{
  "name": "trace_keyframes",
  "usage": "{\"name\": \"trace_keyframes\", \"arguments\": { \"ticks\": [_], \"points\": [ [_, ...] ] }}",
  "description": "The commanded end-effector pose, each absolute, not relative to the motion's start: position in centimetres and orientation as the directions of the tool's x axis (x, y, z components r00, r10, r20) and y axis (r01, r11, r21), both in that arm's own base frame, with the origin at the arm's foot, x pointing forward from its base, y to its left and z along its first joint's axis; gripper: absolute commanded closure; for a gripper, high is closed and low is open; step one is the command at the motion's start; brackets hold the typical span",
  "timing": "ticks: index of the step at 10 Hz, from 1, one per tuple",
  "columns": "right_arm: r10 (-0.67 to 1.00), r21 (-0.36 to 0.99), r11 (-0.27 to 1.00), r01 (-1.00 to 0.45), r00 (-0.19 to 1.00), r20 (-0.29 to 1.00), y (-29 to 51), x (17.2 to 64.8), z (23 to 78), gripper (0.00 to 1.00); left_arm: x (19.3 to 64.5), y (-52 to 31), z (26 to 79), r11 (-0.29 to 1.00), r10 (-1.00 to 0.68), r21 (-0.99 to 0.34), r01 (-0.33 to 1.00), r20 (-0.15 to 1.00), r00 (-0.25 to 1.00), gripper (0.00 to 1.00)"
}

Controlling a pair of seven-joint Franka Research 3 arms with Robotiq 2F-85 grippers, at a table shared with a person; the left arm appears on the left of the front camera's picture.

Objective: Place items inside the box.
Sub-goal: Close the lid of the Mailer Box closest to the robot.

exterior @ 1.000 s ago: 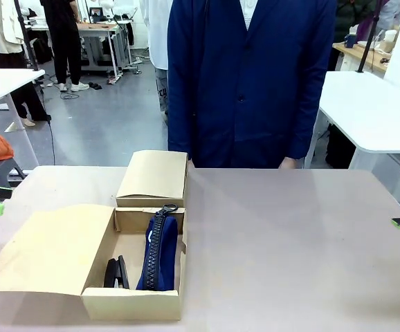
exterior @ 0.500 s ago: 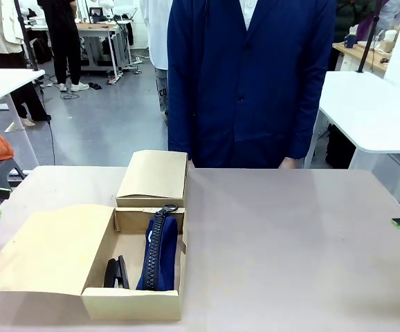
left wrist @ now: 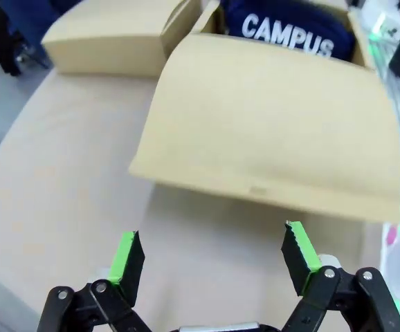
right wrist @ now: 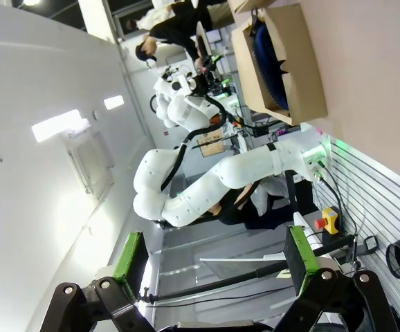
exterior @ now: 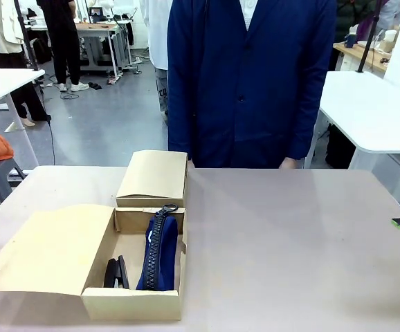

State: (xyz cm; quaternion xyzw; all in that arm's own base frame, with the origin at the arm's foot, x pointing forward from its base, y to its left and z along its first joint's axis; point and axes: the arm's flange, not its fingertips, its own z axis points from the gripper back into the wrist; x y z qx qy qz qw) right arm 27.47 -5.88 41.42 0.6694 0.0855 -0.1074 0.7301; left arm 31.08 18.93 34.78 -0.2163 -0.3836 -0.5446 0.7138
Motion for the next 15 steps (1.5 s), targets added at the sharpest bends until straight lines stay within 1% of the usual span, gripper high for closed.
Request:
{"name": "trace_keyframes", "arguments": {
  "ticks": [1,2,3,4,6,8,9,11,13,15],
  "points": [
    [-0.041,0.965,0.061,0.256,0.966,-0.254,-6.0,27.3,41.8,0.0,31.2,20.5,33.6,0.27,-0.61,0.119,0.956,0.789,0.074,0.0],
    [-0.041,0.965,0.061,0.256,0.966,-0.254,-6.0,27.3,41.8,0.0,31.3,20.1,32.5,0.252,-0.64,0.119,0.96,0.765,0.073,0.0],
    [-0.041,0.965,0.061,0.256,0.966,-0.254,-6.0,27.3,41.8,0.0,31.6,19.2,31.0,0.224,-0.634,0.087,0.971,0.769,0.078,0.0],
    [-0.041,0.965,0.061,0.256,0.966,-0.254,-6.0,27.3,41.8,0.0,32.0,18.4,29.9,0.236,-0.648,0.074,0.969,0.755,0.1,0.0],
    [-0.041,0.965,0.061,0.256,0.966,-0.254,-6.0,27.3,41.8,0.0,32.8,17.0,28.4,0.216,-0.634,0.036,0.976,0.765,0.112,0.0],
    [-0.041,0.965,0.061,0.256,0.966,-0.254,-6.0,27.3,41.8,0.0,33.5,14.8,27.8,0.175,-0.619,0.023,0.984,0.78,0.091,0.0],
    [-0.041,0.965,0.061,0.256,0.966,-0.254,-6.0,27.3,41.8,0.0,33.5,13.9,28.1,0.141,-0.535,-0.007,0.99,0.841,0.083,0.0],
    [-0.041,0.965,0.061,0.256,0.966,-0.254,-6.0,27.3,41.8,0.0,32.9,12.6,29.8,0.11,-0.336,-0.012,0.994,0.941,0.048,0.0],
    [-0.041,0.965,0.061,0.256,0.966,-0.254,-6.0,27.3,41.8,0.0,32.0,11.7,31.8,0.092,-0.177,-0.015,0.996,0.984,0.031,0.0],
    [-0.041,0.965,0.061,0.256,0.966,-0.254,-6.0,27.3,41.8,0.0,30.4,9.9,34.6,0.067,-0.077,0.031,0.997,0.997,-0.026,0.0]
  ]
}}
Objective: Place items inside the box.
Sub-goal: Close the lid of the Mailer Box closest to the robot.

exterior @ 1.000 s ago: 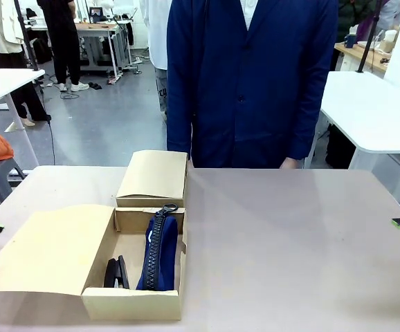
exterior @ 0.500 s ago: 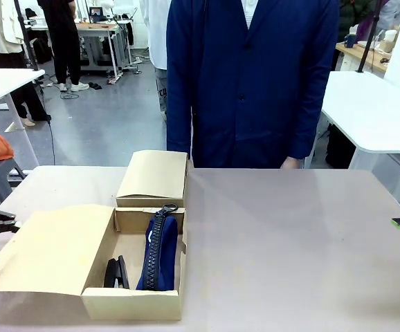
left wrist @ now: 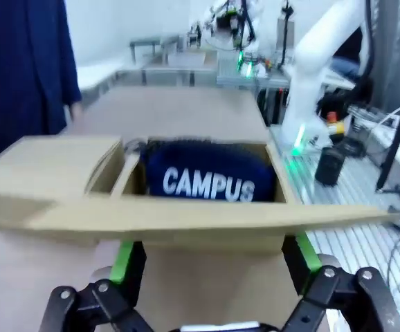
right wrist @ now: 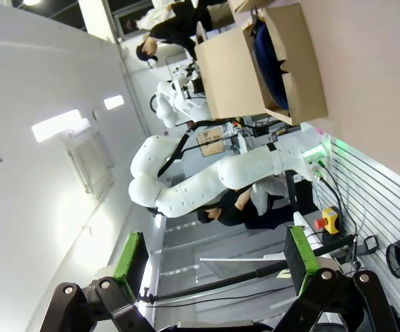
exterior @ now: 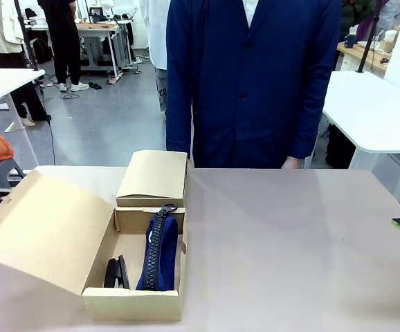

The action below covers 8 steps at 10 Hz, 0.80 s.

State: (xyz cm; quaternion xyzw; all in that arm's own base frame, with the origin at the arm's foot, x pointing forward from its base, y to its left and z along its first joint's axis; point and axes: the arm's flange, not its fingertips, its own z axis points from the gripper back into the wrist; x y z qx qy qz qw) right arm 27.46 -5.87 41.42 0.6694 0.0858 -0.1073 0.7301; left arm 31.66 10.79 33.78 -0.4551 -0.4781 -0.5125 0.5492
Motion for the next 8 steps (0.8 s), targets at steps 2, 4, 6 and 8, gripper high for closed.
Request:
{"name": "trace_keyframes", "arguments": {
  "ticks": [2,4,6,8],
  "points": [
    [-0.041,0.965,0.061,0.256,0.966,-0.254,-6.0,27.3,41.8,0.0,29.6,4.9,37.5,0.045,-0.047,0.103,0.994,0.994,-0.101,0.0],
    [-0.041,0.965,0.061,0.256,0.966,-0.254,-6.0,27.3,41.8,0.0,29.6,-1.3,37.6,-0.004,-0.075,0.118,0.993,0.99,-0.118,0.0],
    [-0.041,0.965,0.061,0.256,0.966,-0.254,-6.0,27.3,41.8,0.0,29.4,-7.1,36.1,0.013,-0.191,0.135,0.991,0.973,-0.13,0.0],
    [-0.041,0.965,0.061,0.256,0.966,-0.254,-6.0,27.3,41.8,0.0,28.2,-12.0,34.7,-0.014,-0.231,0.121,0.993,0.965,-0.121,0.0]
  ]
}}
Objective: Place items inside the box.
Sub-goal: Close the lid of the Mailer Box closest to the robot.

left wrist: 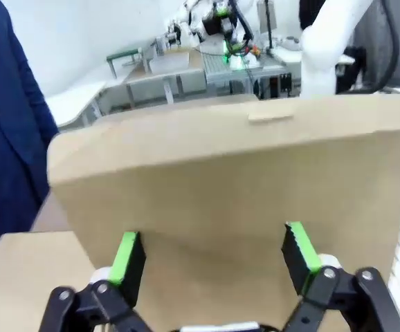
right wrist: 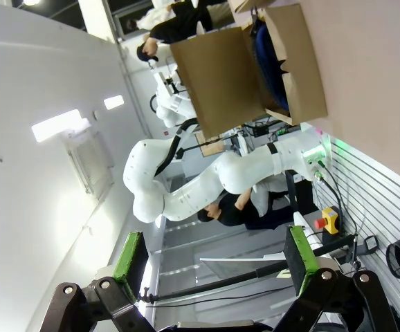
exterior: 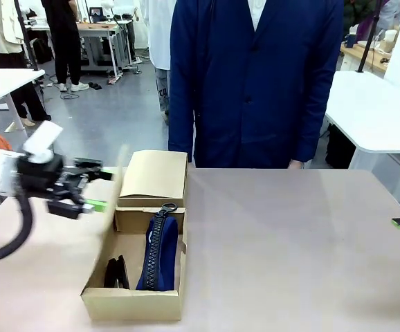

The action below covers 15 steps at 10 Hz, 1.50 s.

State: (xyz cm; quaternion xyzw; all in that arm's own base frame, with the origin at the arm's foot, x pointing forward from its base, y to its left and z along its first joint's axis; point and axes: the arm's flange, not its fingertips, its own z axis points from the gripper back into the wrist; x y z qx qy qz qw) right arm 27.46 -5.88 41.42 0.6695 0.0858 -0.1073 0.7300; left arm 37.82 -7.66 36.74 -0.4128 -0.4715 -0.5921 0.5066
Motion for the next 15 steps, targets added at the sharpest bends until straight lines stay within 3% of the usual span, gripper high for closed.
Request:
{"name": "trace_keyframes", "arguments": {
  "ticks": [1,5,10,13,15],
  "points": [
    [-0.041,0.965,0.061,0.256,0.966,-0.254,-6.0,27.3,41.8,0.0,27.4,-13.7,33.5,0.003,-0.283,0.143,0.99,0.949,-0.136,0.0],
    [-0.041,0.965,0.061,0.256,0.966,-0.254,-6.0,27.3,41.8,0.0,25.1,-15.6,30.2,-0.039,-0.447,0.149,0.988,0.882,-0.15,0.0],
    [-0.041,0.965,0.061,0.256,0.966,-0.254,-6.0,27.3,41.8,0.0,24.9,-15.6,29.4,-0.051,-0.515,0.153,0.987,0.843,-0.157,0.0],
    [-0.041,0.965,0.061,0.256,0.966,-0.254,-6.0,27.3,41.8,0.0,25.1,-12.1,33.8,-0.072,-0.409,0.019,0.997,0.911,-0.047,0.0],
    [-0.041,0.965,0.061,0.256,0.966,-0.254,-6.0,27.3,41.8,0.0,24.4,-7.8,37.2,0.005,-0.33,-0.045,0.999,0.943,0.044,0.0]
  ]
}}
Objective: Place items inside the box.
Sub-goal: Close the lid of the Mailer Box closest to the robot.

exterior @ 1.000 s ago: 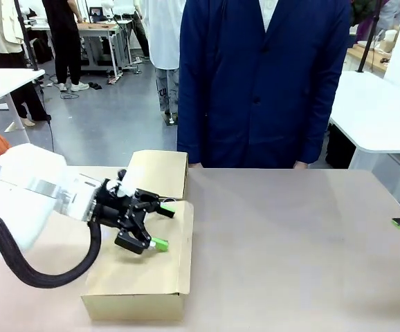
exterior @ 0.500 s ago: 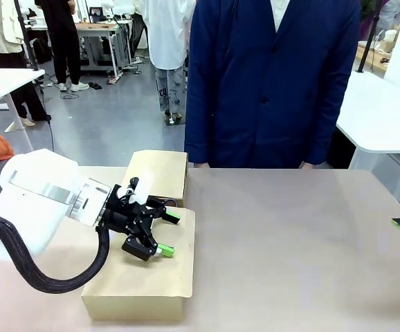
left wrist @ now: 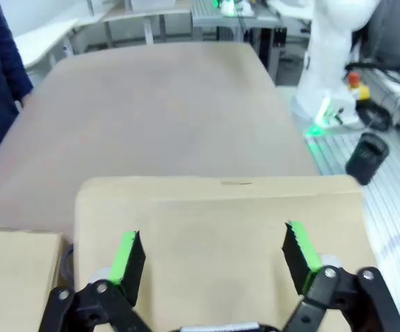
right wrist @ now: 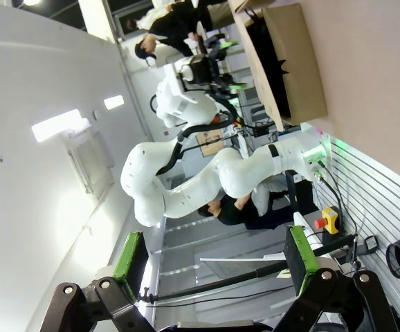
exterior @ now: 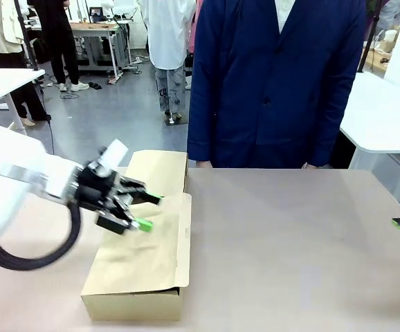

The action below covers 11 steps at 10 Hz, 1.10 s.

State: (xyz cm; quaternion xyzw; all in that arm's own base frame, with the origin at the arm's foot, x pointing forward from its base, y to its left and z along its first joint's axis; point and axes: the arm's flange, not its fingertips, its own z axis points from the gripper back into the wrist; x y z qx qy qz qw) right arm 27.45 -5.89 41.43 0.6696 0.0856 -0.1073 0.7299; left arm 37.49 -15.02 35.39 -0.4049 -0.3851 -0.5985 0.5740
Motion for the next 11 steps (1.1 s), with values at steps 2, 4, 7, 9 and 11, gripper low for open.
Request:
{"name": "trace_keyframes", "arguments": {
  "ticks": [2,4,7,9,11],
  "points": [
    [-0.041,0.965,0.061,0.256,0.966,-0.254,-6.0,27.3,41.8,0.0,23.7,-3.4,38.8,0.057,-0.334,-0.263,0.963,0.904,0.267,0.0],
    [-0.041,0.965,0.061,0.256,0.966,-0.254,-6.0,27.3,41.8,0.0,23.7,1.4,40.1,0.156,-0.164,-0.552,0.819,0.803,0.572,0.0],
    [-0.041,0.965,0.061,0.256,0.966,-0.254,-6.0,27.3,41.8,0.0,26.6,9.0,39.1,0.038,0.318,-0.856,0.516,0.5,0.805,0.0],
    [-0.041,0.965,0.061,0.256,0.966,-0.254,-6.0,27.3,41.8,0.0,28.2,10.3,37.3,0.069,0.417,-0.9,0.431,0.418,0.807,0.0],
    [-0.041,0.965,0.061,0.256,0.966,-0.254,-6.0,27.3,41.8,0.0,28.6,13.7,39.7,0.055,0.17,-0.836,0.546,0.547,0.82,0.0]
  ]
}}
